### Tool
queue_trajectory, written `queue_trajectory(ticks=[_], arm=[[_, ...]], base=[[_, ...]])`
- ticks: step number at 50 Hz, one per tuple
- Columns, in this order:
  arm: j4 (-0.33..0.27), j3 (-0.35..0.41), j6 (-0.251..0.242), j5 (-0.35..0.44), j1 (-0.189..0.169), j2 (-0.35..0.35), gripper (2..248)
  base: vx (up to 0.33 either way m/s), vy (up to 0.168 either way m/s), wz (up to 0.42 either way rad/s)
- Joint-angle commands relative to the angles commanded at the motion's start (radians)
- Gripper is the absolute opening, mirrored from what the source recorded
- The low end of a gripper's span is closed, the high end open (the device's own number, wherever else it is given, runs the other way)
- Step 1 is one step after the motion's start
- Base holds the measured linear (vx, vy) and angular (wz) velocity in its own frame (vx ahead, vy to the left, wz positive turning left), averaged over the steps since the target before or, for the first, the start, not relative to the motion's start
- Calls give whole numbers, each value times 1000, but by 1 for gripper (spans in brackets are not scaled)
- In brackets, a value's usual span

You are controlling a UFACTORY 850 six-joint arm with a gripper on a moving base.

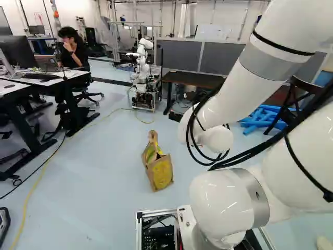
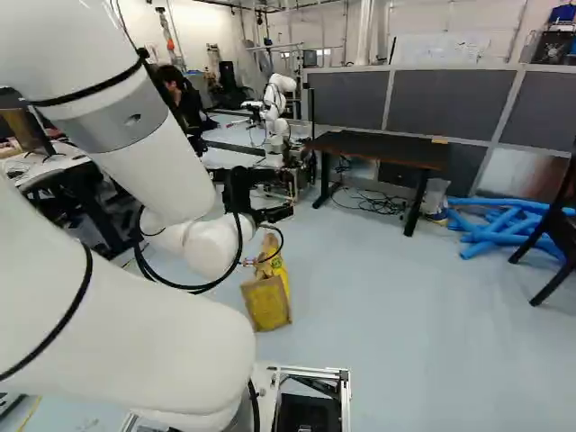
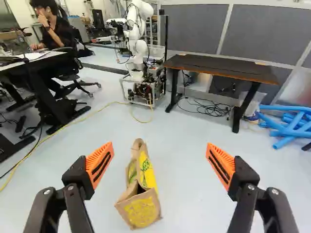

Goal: Pick up the bag on the ground and place it on the table

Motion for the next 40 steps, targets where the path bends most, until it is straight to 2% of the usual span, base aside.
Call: queue_trajectory(ticks=[11,40], arm=[[0,0,0,0,0,0,247],[0,0,0,0,0,0,247]], base=[[206,131,156],[178,93,-24]])
